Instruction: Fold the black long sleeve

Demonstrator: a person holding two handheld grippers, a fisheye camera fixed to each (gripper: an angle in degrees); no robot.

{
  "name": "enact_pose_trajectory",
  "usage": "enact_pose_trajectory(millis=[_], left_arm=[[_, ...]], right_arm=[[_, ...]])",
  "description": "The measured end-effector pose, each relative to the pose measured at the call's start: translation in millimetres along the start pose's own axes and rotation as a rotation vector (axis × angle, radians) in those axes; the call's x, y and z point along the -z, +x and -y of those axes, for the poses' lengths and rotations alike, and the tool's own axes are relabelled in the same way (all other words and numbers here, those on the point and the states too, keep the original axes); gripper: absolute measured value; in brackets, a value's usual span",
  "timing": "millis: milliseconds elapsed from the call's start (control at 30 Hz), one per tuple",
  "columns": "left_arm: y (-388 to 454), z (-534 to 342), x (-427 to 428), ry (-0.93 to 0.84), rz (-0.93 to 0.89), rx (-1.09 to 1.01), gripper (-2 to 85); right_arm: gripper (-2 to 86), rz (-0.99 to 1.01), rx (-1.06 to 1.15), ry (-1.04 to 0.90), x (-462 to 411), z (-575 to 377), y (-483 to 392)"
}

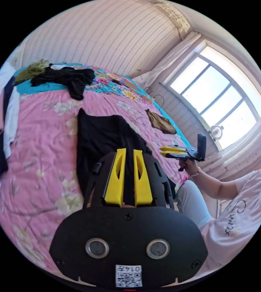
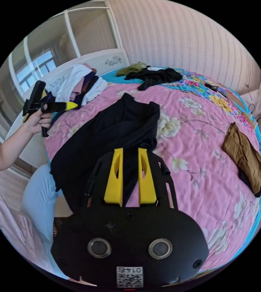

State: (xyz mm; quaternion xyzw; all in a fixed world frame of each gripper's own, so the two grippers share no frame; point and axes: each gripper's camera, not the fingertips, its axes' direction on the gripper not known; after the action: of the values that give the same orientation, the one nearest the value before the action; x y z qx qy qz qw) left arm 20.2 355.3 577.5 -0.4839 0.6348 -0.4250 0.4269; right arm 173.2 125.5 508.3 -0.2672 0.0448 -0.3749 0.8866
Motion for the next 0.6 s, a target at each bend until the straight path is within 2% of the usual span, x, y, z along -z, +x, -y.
enact_pose_trajectory(millis=[100,233,300,500,600], left_arm=[[-6,78,-63,-0.039,0.03,-0.02,7.1],[-50,134,-141,-0.151,-0.005,0.167,5.9],[-61,146,-157,-0.182,-0.021,0.208,0.4],[-61,199,-161,-0.093,-0.076,0.147,-0.9],[-57,215,-179,-0.145,-0.018,0.112,-1.0]], right_arm=[[8.9,0.018,-0.1,0.008,-11,32,31],[6.0,0.032,-0.168,-0.025,-35,55,56],[3.8,0.113,-0.184,-0.101,-45,59,69],[1.8,0.216,-0.205,0.021,-14,57,107],[1.8,0.227,-0.229,-0.016,-18,60,120]])
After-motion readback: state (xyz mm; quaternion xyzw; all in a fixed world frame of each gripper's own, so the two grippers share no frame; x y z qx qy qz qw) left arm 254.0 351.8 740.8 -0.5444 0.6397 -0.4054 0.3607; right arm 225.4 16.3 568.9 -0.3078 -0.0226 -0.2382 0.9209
